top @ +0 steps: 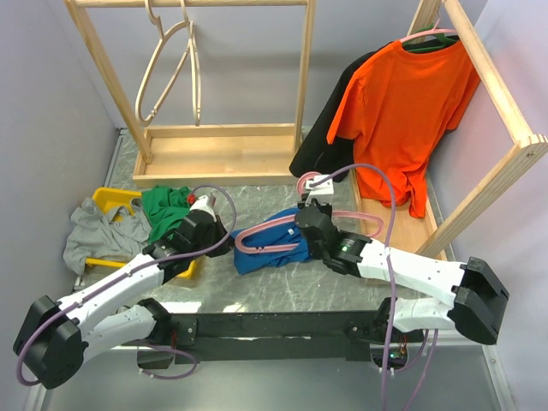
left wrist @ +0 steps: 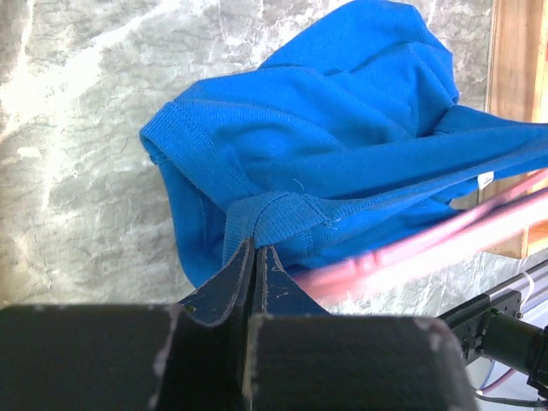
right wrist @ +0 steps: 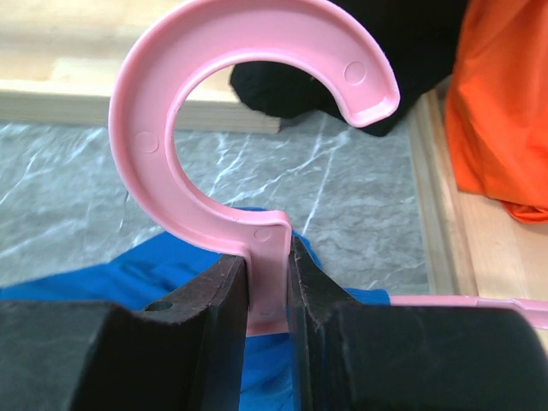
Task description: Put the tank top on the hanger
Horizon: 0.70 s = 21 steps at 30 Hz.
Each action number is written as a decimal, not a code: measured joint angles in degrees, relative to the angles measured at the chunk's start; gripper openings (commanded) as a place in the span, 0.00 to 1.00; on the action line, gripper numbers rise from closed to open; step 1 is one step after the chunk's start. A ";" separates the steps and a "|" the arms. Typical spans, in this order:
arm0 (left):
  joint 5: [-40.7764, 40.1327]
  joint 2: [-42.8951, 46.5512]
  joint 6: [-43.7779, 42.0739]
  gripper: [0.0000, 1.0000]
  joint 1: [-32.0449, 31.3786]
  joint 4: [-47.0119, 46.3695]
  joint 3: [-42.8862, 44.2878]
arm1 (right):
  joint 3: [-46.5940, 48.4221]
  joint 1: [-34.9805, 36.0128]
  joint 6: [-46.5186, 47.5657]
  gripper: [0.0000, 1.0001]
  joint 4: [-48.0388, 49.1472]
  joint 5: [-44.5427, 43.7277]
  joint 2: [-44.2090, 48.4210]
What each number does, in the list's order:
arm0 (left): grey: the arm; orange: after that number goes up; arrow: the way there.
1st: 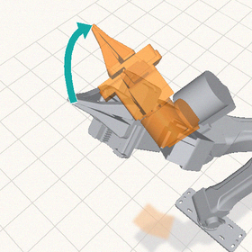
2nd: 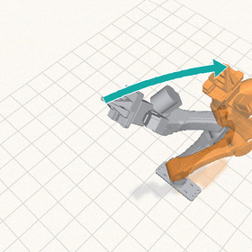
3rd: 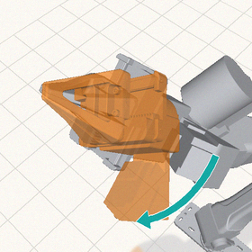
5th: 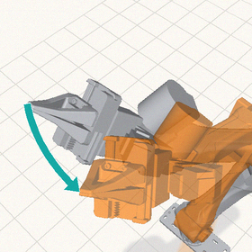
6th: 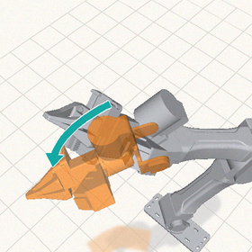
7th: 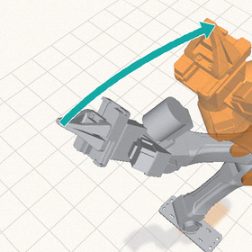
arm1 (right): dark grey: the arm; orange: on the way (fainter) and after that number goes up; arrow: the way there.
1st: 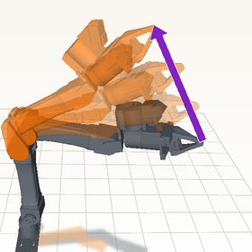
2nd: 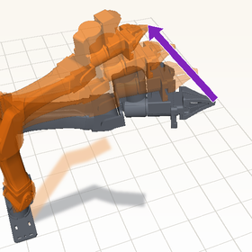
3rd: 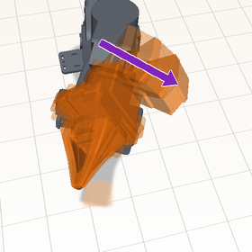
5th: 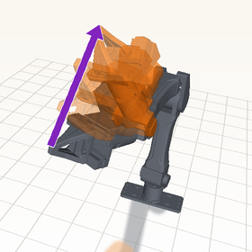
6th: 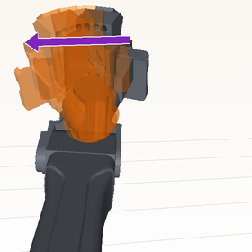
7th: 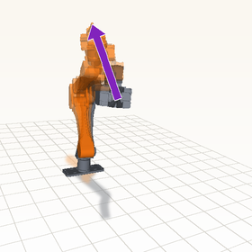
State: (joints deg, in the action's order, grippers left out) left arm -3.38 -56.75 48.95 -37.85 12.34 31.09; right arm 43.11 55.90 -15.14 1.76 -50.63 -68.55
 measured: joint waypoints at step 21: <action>-4.52 3.26 -0.48 0.02 0.02 10.82 10.58 | 4.17 1.68 0.26 0.00 2.23 -7.63 -3.26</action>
State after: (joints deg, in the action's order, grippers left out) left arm -7.90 -53.49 48.47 -37.82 23.16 41.67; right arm 47.29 57.58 -14.87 3.99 -58.26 -71.81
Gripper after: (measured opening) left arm 0.025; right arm 0.263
